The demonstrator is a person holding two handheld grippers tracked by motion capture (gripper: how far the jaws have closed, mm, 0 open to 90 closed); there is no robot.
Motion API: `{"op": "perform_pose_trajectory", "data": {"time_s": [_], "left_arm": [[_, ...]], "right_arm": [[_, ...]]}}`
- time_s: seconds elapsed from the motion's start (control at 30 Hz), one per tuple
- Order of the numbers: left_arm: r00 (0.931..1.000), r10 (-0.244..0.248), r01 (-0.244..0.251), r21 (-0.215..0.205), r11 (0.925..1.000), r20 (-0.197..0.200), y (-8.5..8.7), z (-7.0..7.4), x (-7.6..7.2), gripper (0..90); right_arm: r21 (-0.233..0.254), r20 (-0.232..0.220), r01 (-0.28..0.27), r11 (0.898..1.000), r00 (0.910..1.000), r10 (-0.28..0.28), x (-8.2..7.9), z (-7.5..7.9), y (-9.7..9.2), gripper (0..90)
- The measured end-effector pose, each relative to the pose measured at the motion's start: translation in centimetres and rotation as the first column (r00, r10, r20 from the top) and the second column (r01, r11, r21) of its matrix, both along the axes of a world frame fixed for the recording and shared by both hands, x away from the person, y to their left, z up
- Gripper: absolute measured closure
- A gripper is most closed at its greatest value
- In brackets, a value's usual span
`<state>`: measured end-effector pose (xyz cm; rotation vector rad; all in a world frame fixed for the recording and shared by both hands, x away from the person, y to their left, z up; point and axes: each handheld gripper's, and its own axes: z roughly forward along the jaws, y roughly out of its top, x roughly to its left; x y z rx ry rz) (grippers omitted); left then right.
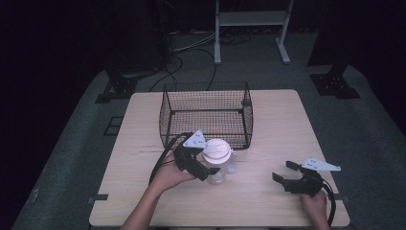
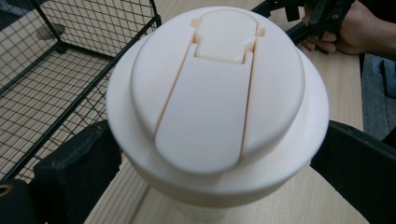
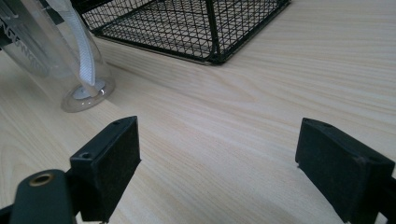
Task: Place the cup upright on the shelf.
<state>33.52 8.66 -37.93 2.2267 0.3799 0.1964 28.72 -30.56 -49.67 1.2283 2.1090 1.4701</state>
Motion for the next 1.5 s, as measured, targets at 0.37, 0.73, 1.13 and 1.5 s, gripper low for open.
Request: {"op": "perform_pose_trajectory", "data": {"time_s": [0.37,0.73,1.13,1.5], "left_arm": [[1.0,0.0,0.0,0.061,0.9981,0.009,-1.3,0.3,0.5,1.0],[0.9999,-0.004,0.003,0.094,0.9956,0.013,-2.2,0.5,0.8,3.6],[0.9999,-0.005,0.006,0.109,0.994,-0.009,-2.3,0.6,1.0,4.5],[0.9998,-0.014,0.016,0.153,0.9881,-0.012,-2.5,1.0,1.2,5.1]], "right_arm": [[-0.001,0.0,-0.003,1.0,1.0,0.003,0.0,0.0,0.0,12.9],[-0.003,0.002,-0.005,1.0,1.0,0.005,0.0,0.0,0.0,12.9],[0.002,0.002,-0.002,1.0,1.0,0.002,0.0,0.0,0.0,12.9],[0.004,0.004,-0.003,1.0,1.0,0.003,-0.1,0.0,0.0,12.9]]}}
